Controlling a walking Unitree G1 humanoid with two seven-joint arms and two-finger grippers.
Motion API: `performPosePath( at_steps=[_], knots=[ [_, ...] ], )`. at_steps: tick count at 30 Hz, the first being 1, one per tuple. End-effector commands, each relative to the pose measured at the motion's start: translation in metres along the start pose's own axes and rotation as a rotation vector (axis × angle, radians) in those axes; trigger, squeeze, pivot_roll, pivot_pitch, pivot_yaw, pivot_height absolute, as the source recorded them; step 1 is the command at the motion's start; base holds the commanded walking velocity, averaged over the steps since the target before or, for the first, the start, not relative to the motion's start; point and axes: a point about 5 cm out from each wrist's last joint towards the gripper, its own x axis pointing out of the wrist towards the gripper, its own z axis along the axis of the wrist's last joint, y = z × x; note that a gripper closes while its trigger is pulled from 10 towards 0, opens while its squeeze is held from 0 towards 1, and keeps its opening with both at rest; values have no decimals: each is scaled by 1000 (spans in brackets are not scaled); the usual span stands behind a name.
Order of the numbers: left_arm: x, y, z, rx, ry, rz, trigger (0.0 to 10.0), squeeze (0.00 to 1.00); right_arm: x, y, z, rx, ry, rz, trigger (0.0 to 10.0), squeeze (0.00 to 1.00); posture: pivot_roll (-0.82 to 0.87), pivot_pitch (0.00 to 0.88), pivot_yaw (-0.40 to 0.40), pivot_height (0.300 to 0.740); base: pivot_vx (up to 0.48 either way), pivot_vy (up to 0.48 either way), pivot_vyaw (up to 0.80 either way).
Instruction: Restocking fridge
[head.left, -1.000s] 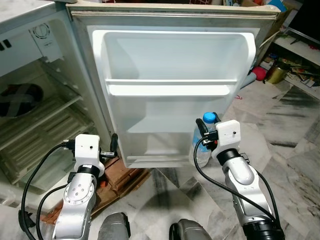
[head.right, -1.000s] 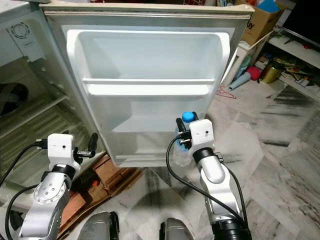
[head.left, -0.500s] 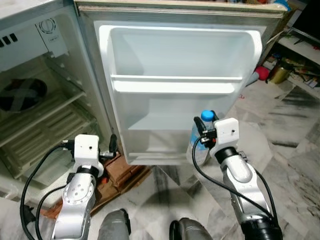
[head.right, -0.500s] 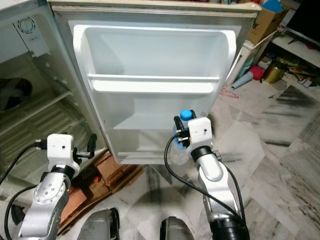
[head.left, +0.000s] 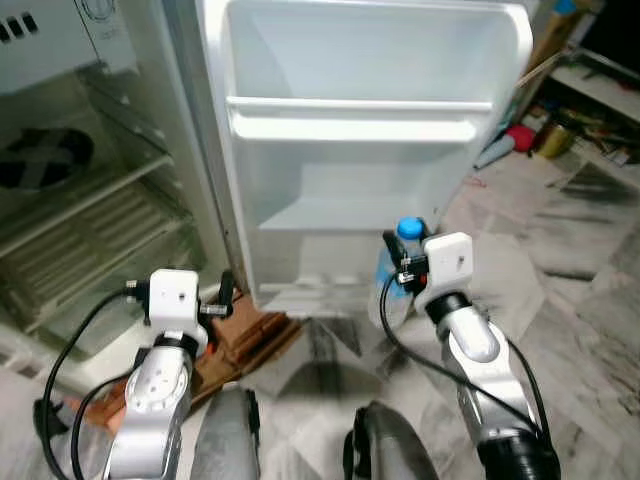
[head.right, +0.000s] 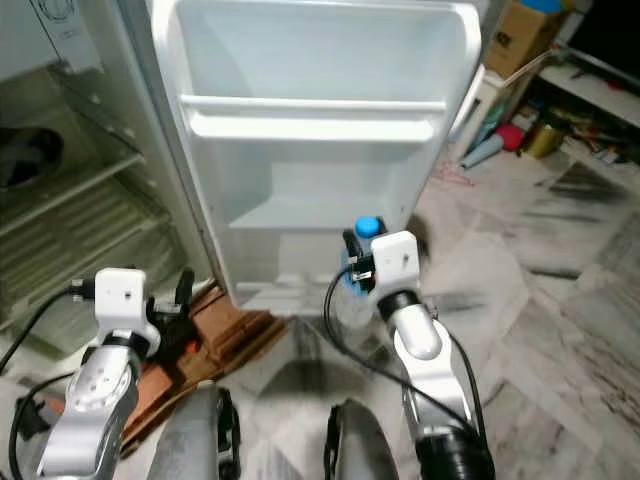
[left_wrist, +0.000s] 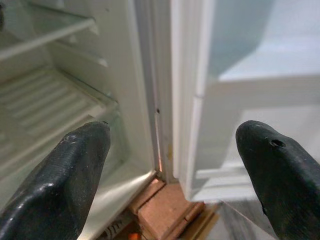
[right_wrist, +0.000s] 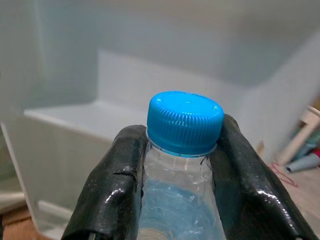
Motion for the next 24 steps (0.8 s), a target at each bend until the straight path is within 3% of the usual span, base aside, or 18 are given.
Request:
performPosePath(
  at_steps=[1,13,24],
  knots=[
    [0,-1,3,0,-12,-1,10000,0,1,-4,3,-7,-19,-7,10000,0,51,139,-55,650,0,0,0],
    [1,-2,4,-1,-23,-16,10000,0,2,-4,2,-20,-17,-5,10000,0,52,132,-56,650,0,0,0],
    [3,-3,6,0,-35,-28,10000,0,5,-5,3,-35,-22,-13,10000,0,51,134,-53,650,384,0,0]
  ],
)
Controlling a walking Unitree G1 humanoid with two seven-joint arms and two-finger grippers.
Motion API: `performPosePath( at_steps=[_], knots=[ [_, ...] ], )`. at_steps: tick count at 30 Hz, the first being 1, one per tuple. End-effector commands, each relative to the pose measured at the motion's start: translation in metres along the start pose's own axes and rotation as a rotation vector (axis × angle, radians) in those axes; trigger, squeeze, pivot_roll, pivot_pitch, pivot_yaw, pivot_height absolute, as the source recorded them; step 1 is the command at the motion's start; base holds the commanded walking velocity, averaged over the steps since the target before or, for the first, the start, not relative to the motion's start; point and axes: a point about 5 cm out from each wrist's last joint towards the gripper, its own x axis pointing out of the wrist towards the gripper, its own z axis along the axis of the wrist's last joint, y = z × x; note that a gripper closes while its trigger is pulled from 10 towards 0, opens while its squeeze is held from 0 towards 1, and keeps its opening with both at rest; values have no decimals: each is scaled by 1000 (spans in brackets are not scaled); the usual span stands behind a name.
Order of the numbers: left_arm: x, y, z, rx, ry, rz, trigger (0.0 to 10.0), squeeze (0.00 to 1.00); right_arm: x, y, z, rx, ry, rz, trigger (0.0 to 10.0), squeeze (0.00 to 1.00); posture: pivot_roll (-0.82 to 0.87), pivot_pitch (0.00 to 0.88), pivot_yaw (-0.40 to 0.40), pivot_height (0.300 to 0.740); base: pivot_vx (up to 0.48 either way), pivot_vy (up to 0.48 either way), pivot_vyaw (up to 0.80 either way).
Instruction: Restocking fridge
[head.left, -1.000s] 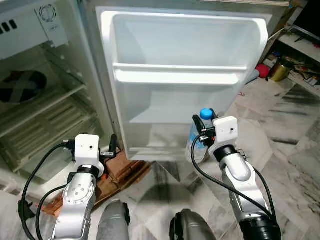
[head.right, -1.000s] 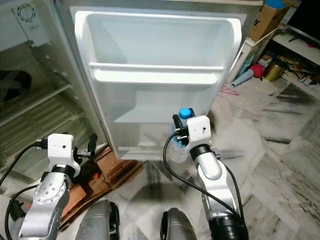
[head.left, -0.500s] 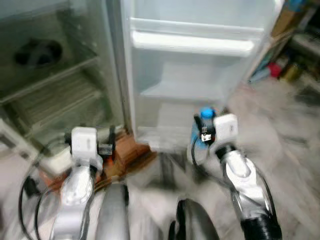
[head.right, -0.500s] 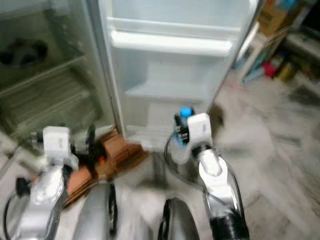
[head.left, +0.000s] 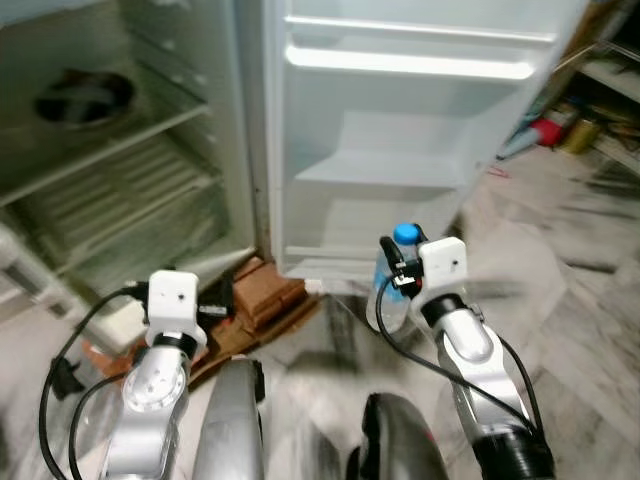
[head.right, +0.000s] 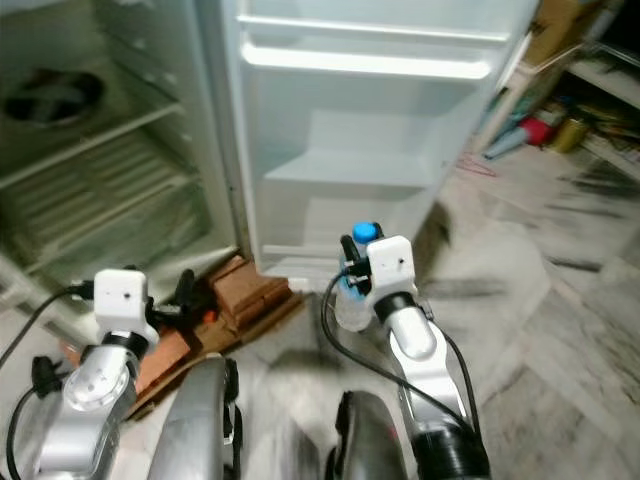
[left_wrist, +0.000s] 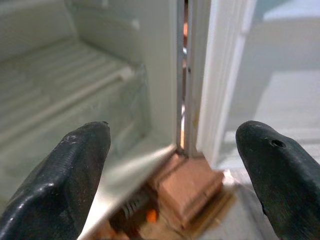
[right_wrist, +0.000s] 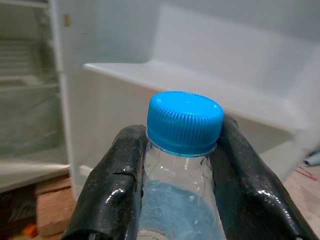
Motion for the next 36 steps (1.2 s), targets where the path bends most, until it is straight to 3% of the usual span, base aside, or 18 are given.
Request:
performPosePath(
  at_steps=[1,21,36],
  knots=[
    [1,-7,3,-11,-14,-26,10000,0,1,-8,7,-25,-33,-23,10000,0,51,134,-53,650,409,0,0],
    [3,-9,2,-13,-6,-25,10000,0,3,-10,5,-52,-26,-50,10000,0,51,142,-56,650,374,0,0],
    [5,-8,3,-17,-12,-13,10000,0,5,-6,4,-25,-28,-14,10000,0,51,138,-55,650,127,0,0]
  ],
)
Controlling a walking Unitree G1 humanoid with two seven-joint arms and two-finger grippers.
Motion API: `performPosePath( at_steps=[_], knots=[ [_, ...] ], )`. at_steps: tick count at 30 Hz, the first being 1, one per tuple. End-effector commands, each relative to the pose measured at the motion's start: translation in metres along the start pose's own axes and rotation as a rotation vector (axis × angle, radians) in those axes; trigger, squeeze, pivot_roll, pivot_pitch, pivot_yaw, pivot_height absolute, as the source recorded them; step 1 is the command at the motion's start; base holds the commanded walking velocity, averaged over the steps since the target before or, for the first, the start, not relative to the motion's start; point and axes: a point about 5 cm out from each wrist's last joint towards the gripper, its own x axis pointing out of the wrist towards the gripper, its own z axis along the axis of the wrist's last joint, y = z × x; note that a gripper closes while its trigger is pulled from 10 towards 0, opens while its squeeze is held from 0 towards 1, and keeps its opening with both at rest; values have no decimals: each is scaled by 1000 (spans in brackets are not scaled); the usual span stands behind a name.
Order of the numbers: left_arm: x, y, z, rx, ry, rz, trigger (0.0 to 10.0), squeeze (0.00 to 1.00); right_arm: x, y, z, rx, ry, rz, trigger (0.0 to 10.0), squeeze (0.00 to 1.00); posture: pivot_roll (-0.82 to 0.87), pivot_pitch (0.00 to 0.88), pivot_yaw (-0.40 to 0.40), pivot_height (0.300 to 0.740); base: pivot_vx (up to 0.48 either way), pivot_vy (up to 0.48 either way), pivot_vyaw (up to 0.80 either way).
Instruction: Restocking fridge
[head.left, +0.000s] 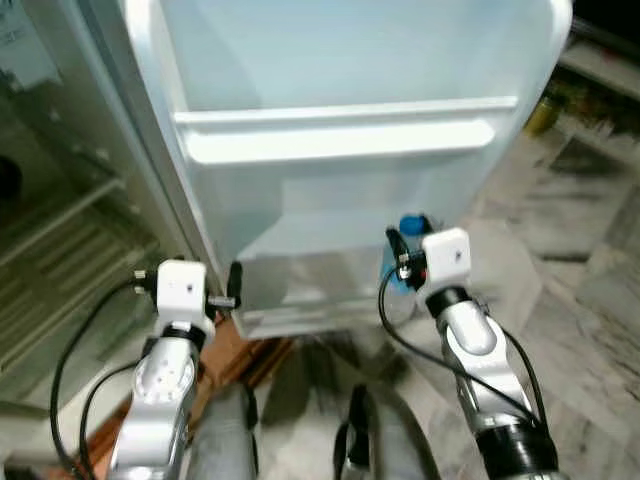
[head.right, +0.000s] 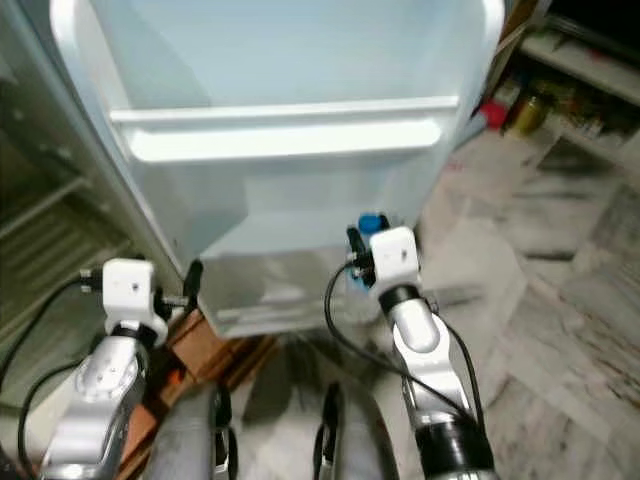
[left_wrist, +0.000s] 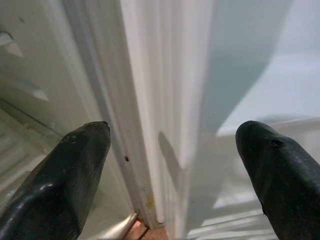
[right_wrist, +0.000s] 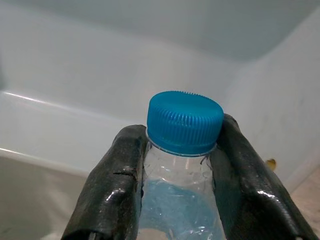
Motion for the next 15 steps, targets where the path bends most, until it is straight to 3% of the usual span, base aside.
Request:
performPosePath(
  at_steps=[1,11,15],
  knots=[
    [0,-1,-1,-3,3,2,10000,0,0,-2,1,11,-8,1,10000,0,51,138,-56,650,0,0,0],
    [1,0,-1,6,3,13,10000,0,1,1,-1,12,-6,21,10000,0,59,135,-59,587,0,0,0],
    [0,0,-1,6,0,17,10000,0,4,3,1,20,-14,36,10000,0,63,134,-59,583,0,0,0]
  ],
)
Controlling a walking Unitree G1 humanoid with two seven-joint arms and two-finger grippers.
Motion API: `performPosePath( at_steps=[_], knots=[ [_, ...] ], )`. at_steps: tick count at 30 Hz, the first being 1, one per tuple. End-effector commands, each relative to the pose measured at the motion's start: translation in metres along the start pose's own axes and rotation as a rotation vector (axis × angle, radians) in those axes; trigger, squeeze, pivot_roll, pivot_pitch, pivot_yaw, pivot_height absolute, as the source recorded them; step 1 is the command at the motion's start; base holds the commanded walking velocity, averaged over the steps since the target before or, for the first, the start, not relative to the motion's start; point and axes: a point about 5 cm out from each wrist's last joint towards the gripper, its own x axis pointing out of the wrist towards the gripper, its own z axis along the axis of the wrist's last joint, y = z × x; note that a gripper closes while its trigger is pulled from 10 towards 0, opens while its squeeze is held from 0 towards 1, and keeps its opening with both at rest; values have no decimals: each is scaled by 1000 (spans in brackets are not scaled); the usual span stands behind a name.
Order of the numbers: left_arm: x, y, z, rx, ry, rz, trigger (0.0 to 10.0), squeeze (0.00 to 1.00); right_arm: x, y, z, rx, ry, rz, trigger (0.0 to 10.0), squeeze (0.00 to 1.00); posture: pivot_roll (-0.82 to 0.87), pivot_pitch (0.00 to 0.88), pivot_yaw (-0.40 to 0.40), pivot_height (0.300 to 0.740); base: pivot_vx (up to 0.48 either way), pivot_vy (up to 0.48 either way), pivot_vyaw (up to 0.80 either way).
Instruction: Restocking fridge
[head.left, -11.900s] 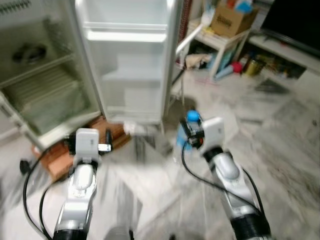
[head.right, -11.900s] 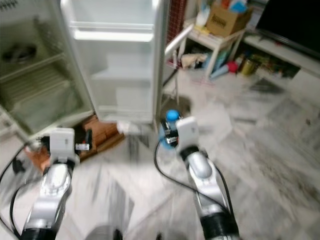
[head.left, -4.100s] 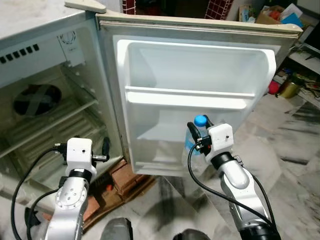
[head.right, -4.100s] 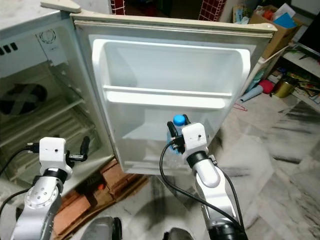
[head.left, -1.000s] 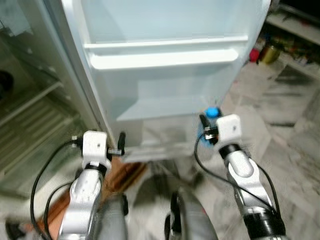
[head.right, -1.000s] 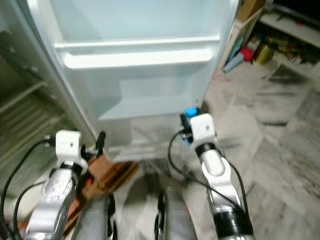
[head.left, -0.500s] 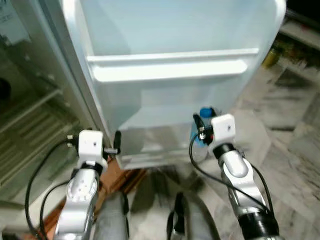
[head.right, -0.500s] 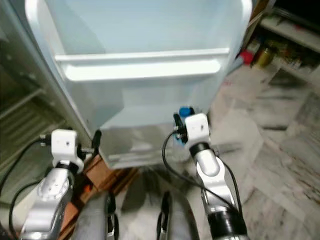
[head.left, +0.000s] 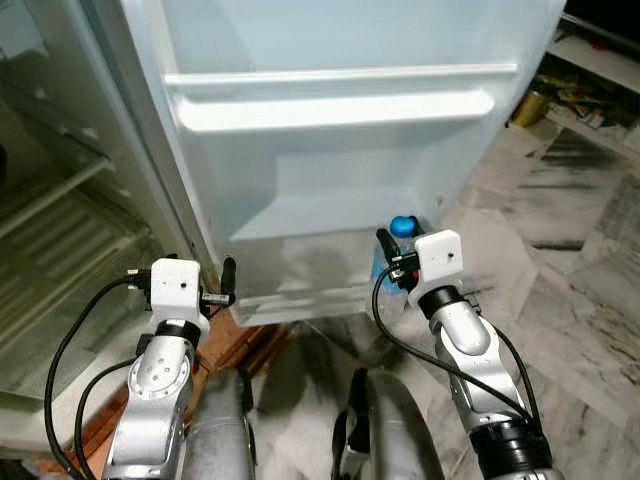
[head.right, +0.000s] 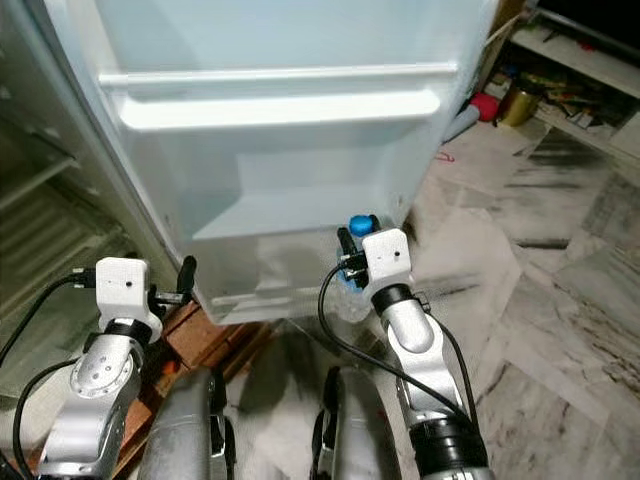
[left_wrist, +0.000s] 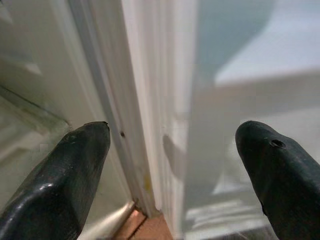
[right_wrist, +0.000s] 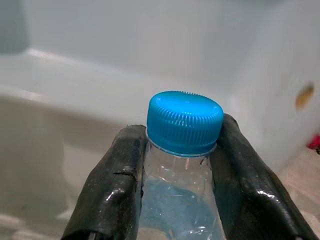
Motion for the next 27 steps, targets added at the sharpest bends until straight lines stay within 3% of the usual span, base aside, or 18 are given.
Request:
performPosePath(
  at_steps=[1,10,12,16,18,27],
  knots=[
    [-1,0,-2,7,7,9,10000,0,3,0,4,3,-23,10,10000,0,63,134,-59,583,0,0,0],
    [-4,4,3,16,-14,36,10000,0,10,6,6,-11,-44,55,10000,0,85,152,-54,583,0,0,0],
    [-5,5,6,17,-23,44,10000,0,19,10,10,-65,-78,98,10000,0,96,167,-47,583,0,0,0],
    [-7,5,8,18,-25,44,10000,0,29,14,15,-85,-101,123,10000,0,105,182,-42,583,0,0,0],
    [-10,5,9,22,-21,42,10000,0,45,17,19,-153,-122,163,10000,0,130,216,-34,583,0,0,0],
    [-31,11,15,27,3,54,10000,0,76,10,41,-317,-185,176,10000,0,188,304,-26,583,0,0,0]
  ],
)
